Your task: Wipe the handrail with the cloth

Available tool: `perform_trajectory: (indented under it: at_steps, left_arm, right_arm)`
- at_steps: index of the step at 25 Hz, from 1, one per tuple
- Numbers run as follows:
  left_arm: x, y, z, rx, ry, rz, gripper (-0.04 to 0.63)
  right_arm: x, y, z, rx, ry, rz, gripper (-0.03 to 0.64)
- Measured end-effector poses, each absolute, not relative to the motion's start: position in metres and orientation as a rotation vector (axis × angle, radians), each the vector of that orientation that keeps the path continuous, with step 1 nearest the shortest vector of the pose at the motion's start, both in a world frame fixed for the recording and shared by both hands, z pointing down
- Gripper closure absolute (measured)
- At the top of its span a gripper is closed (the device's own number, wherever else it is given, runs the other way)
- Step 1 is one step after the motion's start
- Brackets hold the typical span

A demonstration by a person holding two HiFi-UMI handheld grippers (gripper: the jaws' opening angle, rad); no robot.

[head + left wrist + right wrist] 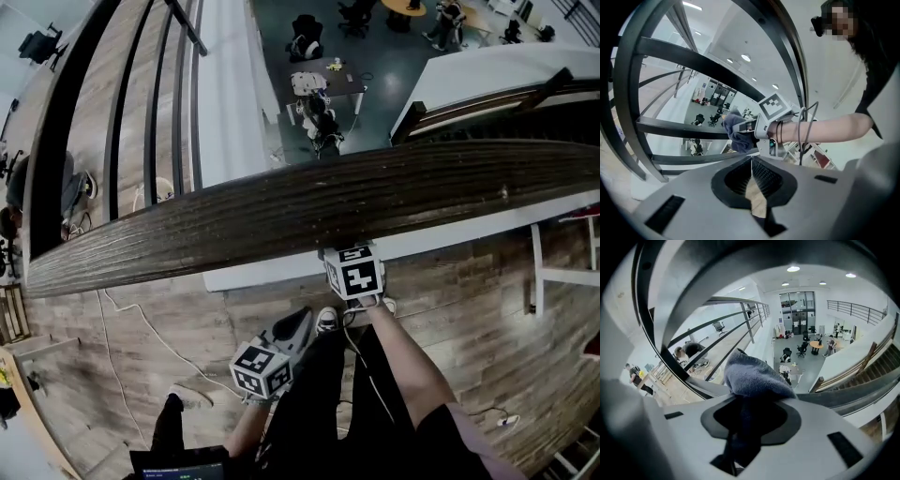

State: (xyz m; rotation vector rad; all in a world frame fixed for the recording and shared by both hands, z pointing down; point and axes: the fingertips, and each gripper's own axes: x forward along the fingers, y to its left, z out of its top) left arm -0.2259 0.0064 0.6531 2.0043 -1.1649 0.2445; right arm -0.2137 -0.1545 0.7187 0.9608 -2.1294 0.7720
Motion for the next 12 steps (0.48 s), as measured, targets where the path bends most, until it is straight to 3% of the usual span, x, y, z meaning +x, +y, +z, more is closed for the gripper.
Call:
perform_trajectory:
  at_steps: [12]
  left_arm:
    - [-0.203, -0.017, 0.654, 2.009, -1.18, 0.243, 0.595]
  right_arm:
    - [-0.176, -0.174, 0.729, 0.927, -2.111, 0.708, 0.508]
